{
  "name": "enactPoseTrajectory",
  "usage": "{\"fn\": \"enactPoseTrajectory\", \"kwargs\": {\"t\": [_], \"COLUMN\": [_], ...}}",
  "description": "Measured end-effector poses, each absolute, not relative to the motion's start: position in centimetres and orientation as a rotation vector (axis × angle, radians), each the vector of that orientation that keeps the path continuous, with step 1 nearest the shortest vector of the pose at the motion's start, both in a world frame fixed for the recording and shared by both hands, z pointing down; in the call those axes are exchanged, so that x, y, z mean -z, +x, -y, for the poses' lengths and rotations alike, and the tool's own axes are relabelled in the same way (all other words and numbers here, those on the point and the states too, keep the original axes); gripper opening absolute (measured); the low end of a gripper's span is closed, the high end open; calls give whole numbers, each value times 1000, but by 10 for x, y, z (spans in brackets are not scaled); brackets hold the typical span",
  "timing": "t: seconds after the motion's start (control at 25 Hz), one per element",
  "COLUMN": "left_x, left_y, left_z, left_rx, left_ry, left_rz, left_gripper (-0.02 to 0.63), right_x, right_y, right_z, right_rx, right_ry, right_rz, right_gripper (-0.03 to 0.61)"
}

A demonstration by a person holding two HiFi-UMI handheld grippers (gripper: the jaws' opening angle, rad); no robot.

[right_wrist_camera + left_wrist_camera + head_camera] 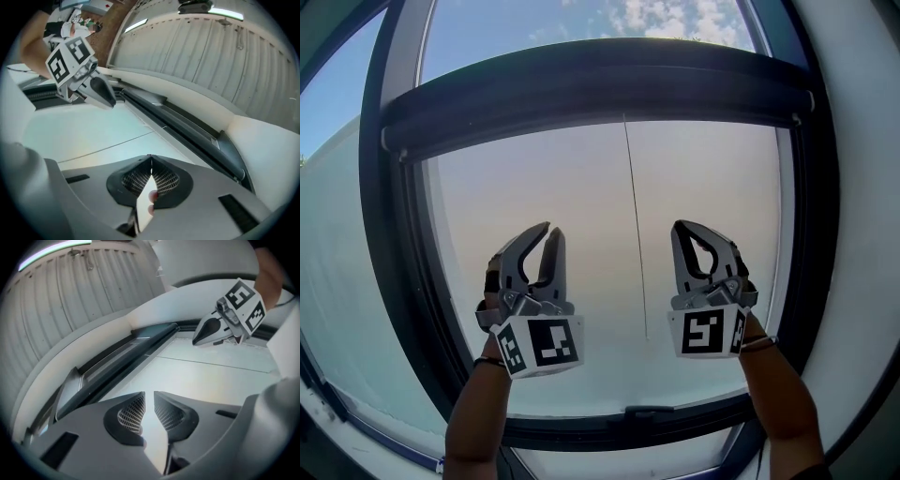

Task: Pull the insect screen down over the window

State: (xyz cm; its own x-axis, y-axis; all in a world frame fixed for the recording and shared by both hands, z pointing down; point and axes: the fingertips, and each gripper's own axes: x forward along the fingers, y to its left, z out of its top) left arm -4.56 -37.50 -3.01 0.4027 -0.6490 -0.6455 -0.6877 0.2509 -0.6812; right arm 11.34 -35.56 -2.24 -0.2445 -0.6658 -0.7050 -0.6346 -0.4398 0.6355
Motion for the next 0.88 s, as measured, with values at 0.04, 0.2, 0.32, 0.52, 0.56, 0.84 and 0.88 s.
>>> {"fn": "enactPoseTrajectory", "kwargs": {"t": [0.04, 0.2, 0.32, 0.52, 0.56, 0.84, 0.88], "left_x": [39, 72, 91, 126, 134, 163, 164], "left_y": [-43, -40, -38, -33, -31, -19, -17], "left_z": [375, 380, 385, 390, 391, 404, 405], "left_rx": [-6, 152, 217, 314, 332, 457, 459], "left_ry": [-1408, -1301, -1237, -1116, -1091, -1050, -1064], "left_rz": [-1278, -1284, -1290, -1297, -1295, -1285, -1284], "left_gripper": [48, 137, 169, 181, 181, 181, 181], "right_x": [30, 58, 77, 110, 119, 162, 164], "right_y": [112, 101, 93, 87, 87, 84, 84], "right_z": [360, 371, 374, 381, 382, 386, 389], "right_rx": [1820, 1864, 1871, 1854, 1851, 1809, 1797], "right_ry": [1882, 1766, 1694, 1596, 1587, 1528, 1523], "right_rz": [1606, 1438, 1348, 1184, 1139, 976, 967], "right_gripper": [2, 51, 79, 153, 159, 184, 184]}}
